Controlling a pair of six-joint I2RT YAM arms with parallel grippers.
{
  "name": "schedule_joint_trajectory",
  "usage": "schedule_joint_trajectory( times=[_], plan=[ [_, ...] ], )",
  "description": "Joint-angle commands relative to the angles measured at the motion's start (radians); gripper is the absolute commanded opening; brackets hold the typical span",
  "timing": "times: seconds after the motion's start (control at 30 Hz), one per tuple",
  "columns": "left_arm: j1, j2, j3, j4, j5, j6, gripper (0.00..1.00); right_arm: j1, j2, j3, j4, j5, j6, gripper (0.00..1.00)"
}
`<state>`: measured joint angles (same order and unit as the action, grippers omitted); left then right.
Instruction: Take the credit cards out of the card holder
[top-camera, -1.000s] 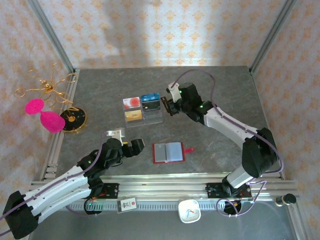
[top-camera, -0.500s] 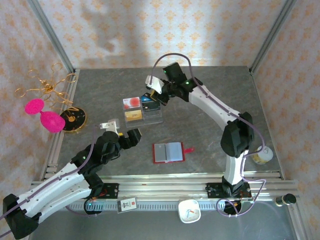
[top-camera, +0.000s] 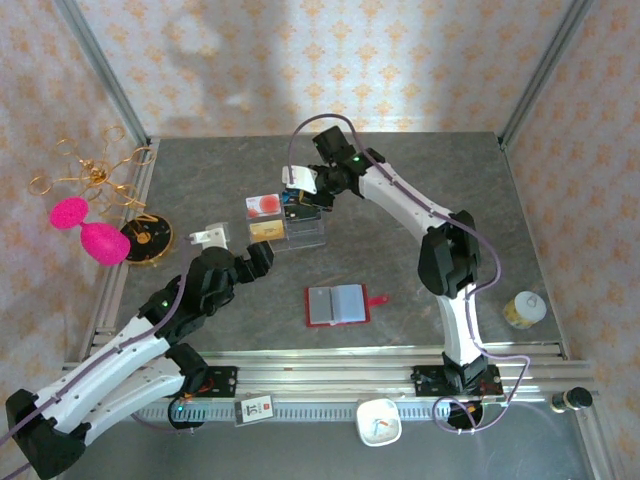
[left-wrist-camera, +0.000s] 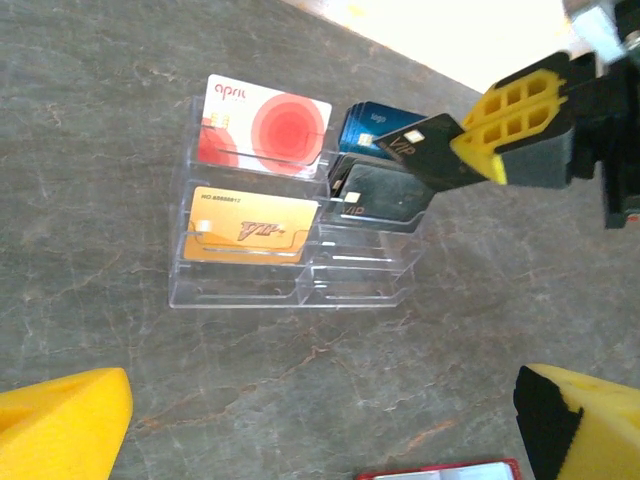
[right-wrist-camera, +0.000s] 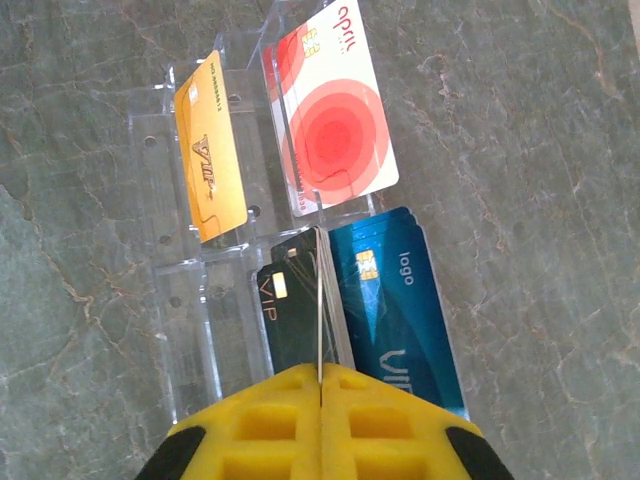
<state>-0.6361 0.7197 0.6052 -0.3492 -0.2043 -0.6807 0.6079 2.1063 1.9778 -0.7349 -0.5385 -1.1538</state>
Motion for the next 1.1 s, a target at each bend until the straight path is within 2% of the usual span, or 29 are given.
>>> schedule_joint_trajectory(
  times=[0.0,0.23,0.63,0.9,1.07],
  plan=[
    [0.024,0.015,0.003,-0.011,0.027,0.03,0.99,0.0,0.041,0.049,-0.029,0.035,-0.04,0.0],
    [0.069,0.023,-0.013,0.01,0.076,0.038,0.99,0.0,0.081,0.044,-0.036,0.067,-0.032,0.0],
    [0.091,-0.018,-0.059,0.036,0.113,0.032,0.99,0.02,0.059,0.041,-0.123,0.012,0.074,0.0],
    [0.094,-0.072,-0.074,0.019,0.12,0.025,0.99,0.046,0.061,0.028,-0.126,0.051,0.125,0.0],
    [0.096,-0.074,-0.084,0.034,0.131,0.017,0.99,0.049,0.075,0.022,-0.097,0.121,0.158,0.0]
  ],
)
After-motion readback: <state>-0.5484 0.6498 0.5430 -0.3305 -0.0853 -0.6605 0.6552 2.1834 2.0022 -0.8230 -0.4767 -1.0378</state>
